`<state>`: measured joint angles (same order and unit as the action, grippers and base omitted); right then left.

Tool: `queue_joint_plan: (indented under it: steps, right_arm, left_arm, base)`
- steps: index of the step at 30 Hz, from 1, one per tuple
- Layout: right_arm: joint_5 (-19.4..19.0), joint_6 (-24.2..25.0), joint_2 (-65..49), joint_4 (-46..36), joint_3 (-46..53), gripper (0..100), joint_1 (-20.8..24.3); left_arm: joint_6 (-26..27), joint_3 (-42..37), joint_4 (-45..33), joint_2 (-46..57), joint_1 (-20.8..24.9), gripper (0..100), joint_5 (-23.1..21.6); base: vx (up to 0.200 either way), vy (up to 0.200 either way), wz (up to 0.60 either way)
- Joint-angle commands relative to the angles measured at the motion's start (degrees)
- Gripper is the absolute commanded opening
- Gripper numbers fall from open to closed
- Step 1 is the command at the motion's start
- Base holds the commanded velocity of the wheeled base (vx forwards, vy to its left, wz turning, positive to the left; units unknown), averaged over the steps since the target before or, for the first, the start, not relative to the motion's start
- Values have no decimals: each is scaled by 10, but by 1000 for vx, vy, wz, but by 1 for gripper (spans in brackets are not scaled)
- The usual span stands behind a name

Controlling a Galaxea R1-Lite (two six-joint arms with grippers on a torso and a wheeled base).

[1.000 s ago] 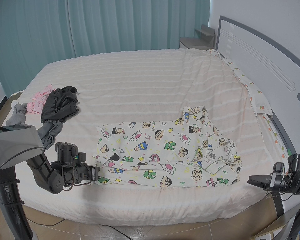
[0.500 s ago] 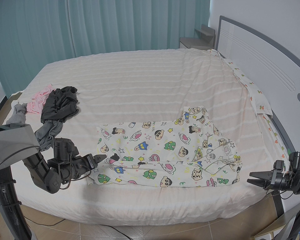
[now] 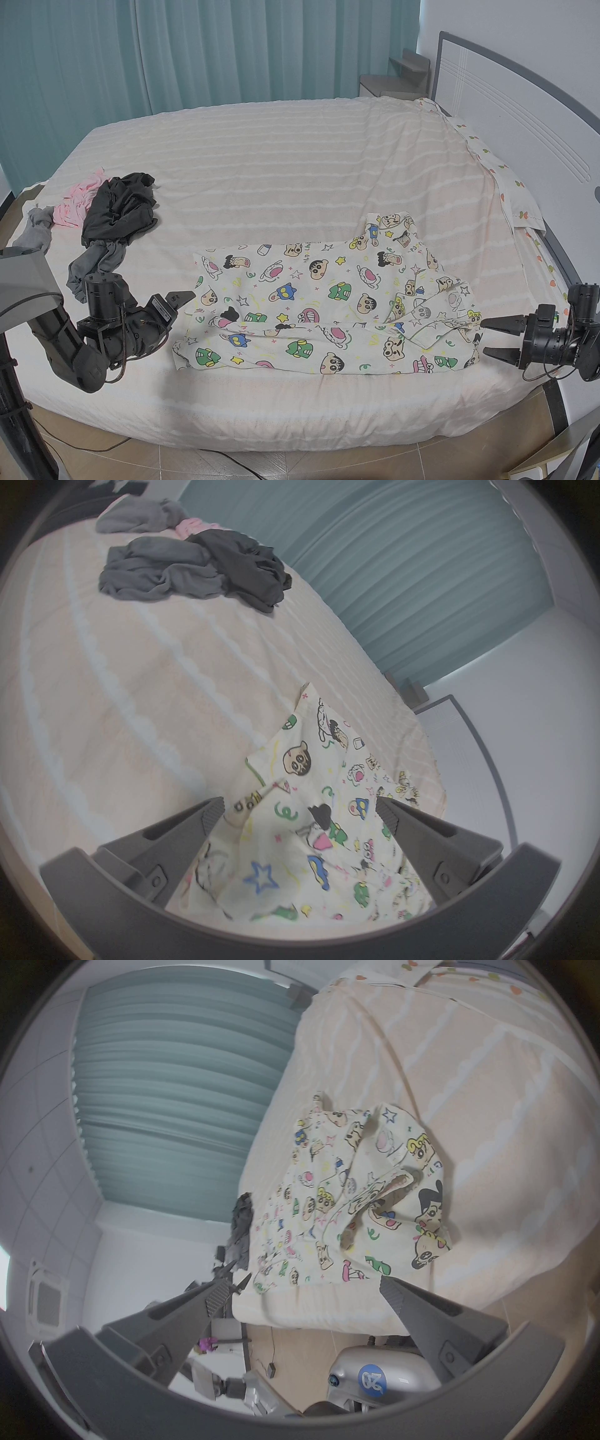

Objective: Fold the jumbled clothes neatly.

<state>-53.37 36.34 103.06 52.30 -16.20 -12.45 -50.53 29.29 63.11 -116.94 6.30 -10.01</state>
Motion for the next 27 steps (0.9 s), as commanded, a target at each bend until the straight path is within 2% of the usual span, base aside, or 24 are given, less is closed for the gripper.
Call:
queue_joint_plan:
  steps: [1,2,3,4,5,10,14,17,20,23,27]
  right_arm:
    - [217,131,14,2,-57,100,145]
    - [246,145,21,2,-63,100,159]
    - [335,188,41,3,-81,100,204]
    - [379,206,51,4,-88,100,231]
    - [404,213,58,12,-92,100,251]
    - [443,232,71,61,-106,100,294]
    - [495,294,107,66,-131,100,315]
    - [526,297,129,72,-131,100,314]
    - [532,297,130,79,-126,100,310]
    - [535,296,127,81,-123,100,296]
    - [551,289,123,82,-112,100,293]
  left_arm:
    - [-38,-115,51,89,-7,100,-26]
    - [-41,-122,58,92,-7,100,-26]
    - [-60,-144,85,95,-7,100,-26]
    - [-76,-156,105,93,-7,100,-26]
    - [-89,-165,127,89,-7,100,-28]
    - [-95,-192,198,43,-12,100,-34]
    - [-95,-210,262,-28,-18,100,-53]
    - [-96,-207,264,-54,-20,100,-59]
    - [-98,-204,264,-55,-23,100,-63]
    - [-102,-210,264,-64,-42,100,-134]
    - [-106,-209,263,-66,-55,100,-158]
  base:
    - [0,0,0]
    - [0,0,0]
    - [0,0,0]
    - [0,0,0]
    - [0,0,0]
    - [0,0,0]
    - [0,0,0]
    - [0,0,0]
    - [0,0,0]
    - [0,0,0]
    - [0,0,0]
